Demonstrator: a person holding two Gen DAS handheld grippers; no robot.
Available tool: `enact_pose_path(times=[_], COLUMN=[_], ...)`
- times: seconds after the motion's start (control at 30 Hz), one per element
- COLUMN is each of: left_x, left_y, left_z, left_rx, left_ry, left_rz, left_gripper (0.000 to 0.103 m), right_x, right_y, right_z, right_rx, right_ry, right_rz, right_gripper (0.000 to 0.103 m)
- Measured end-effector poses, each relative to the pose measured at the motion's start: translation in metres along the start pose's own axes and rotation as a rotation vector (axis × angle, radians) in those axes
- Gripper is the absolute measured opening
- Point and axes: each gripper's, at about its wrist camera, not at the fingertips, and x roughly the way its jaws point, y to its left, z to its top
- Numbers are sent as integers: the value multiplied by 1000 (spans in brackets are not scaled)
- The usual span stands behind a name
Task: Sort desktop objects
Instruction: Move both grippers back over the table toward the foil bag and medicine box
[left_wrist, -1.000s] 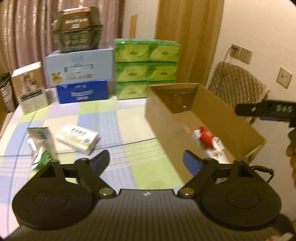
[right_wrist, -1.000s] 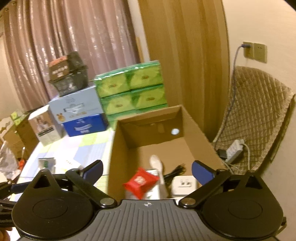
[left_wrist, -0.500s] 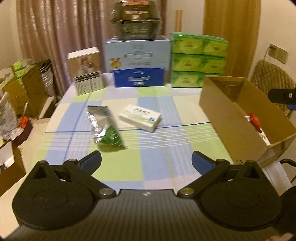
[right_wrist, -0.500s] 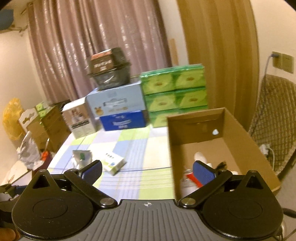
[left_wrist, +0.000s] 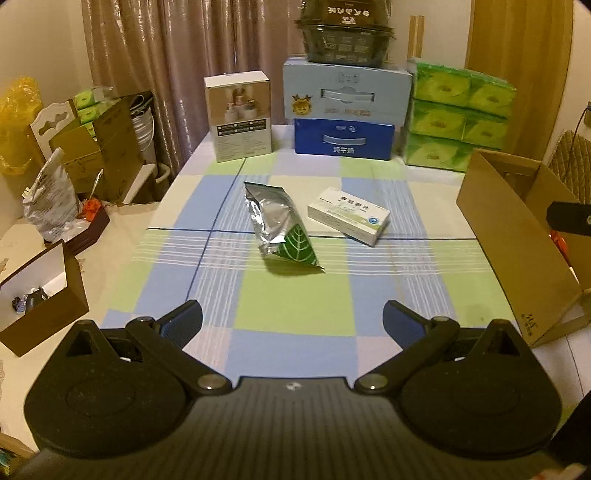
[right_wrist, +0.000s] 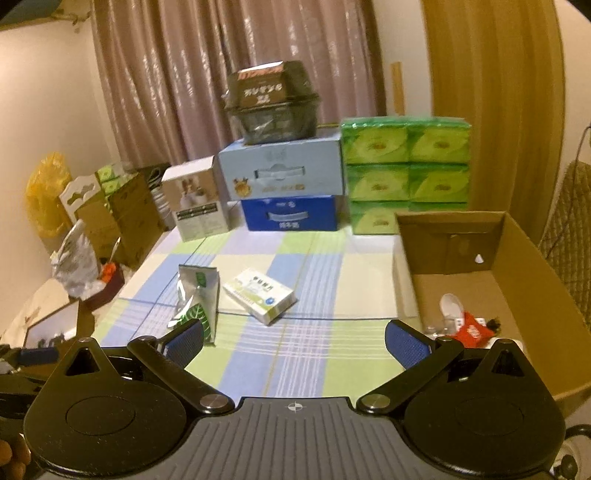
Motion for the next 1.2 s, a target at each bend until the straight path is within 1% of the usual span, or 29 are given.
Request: enact_pose_path(times=[0.1, 0.23, 0.37, 0.4, 0.5, 0.67, 0.8, 0.93, 1.07, 1.13, 1.2], left_x=[3, 13, 22, 25, 31, 46, 62, 83, 106, 120, 133], left_y=[8, 14, 25, 26, 28, 31, 37, 39, 47, 51, 53], left_z=[1, 2, 5, 7, 10, 19, 27, 35, 44, 49, 56], left_rx=[-31, -52, -117, -119, -108, -76, -72, 26, 42, 45, 50], left_ry=[0, 7, 1, 1, -11, -23, -2, 22, 29, 39, 54], left_rz=[-8, 11, -26, -26, -13, -21, -25, 8, 14, 2, -32], left_gripper=[102, 102, 102, 102, 102, 102, 102, 102, 102, 102, 102], right_x=[12, 26, 41, 46, 57, 80, 103, 128, 159, 174, 190], right_y=[5, 9, 12, 13, 15, 19, 21, 19, 20, 21, 22], right_z=[-2, -4, -5, -6, -6, -4, -2, 4, 12, 17, 22], right_rx=[-11, -23, -35, -38, -47, -96, -137, -162, -210, -237, -267], right_ry=[20, 40, 61, 66, 81, 95, 116, 119, 142, 156, 171], right_rz=[5, 11, 14, 14, 15, 20, 30, 52, 69, 77, 91], right_gripper=[101, 101, 101, 101, 101, 101, 101, 101, 101, 101, 101])
